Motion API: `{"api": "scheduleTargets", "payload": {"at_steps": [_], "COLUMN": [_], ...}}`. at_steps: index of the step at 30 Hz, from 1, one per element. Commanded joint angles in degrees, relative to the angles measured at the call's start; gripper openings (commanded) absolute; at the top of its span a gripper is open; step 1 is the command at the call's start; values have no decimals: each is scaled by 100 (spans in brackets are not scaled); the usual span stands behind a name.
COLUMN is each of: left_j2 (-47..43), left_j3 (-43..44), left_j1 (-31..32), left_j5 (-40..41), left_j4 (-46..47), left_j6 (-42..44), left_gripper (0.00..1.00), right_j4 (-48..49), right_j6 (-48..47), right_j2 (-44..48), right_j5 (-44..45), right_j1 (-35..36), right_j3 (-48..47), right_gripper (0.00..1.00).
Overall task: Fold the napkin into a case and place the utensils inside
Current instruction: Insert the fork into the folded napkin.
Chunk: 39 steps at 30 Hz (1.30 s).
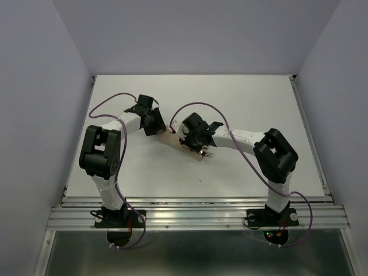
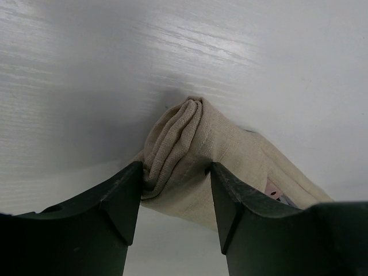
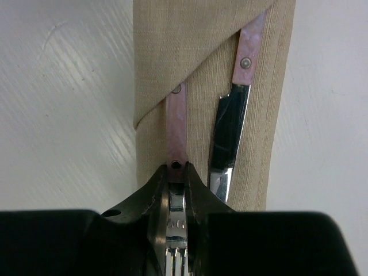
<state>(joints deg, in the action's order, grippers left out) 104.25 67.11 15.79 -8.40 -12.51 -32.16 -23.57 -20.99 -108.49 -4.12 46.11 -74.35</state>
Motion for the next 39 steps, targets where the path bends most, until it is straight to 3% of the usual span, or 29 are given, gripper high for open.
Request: {"api": "scheduleTargets", "payload": {"at_steps": [1, 39], "left_j2": [-45, -80], "left_j3": [-75, -242], "left_j1": [29, 38], "left_j5": [-126, -241], "left_j4": [82, 197], "left_j6": [61, 52], "left_gripper": [60, 60], "right_j4": [134, 301], "right_j6": [157, 500], "right_j2": [-137, -937], "right_j5": [-221, 25], "right_j1": [65, 171], "right_j3": [-457, -1363], "right_gripper": [1, 1]}}
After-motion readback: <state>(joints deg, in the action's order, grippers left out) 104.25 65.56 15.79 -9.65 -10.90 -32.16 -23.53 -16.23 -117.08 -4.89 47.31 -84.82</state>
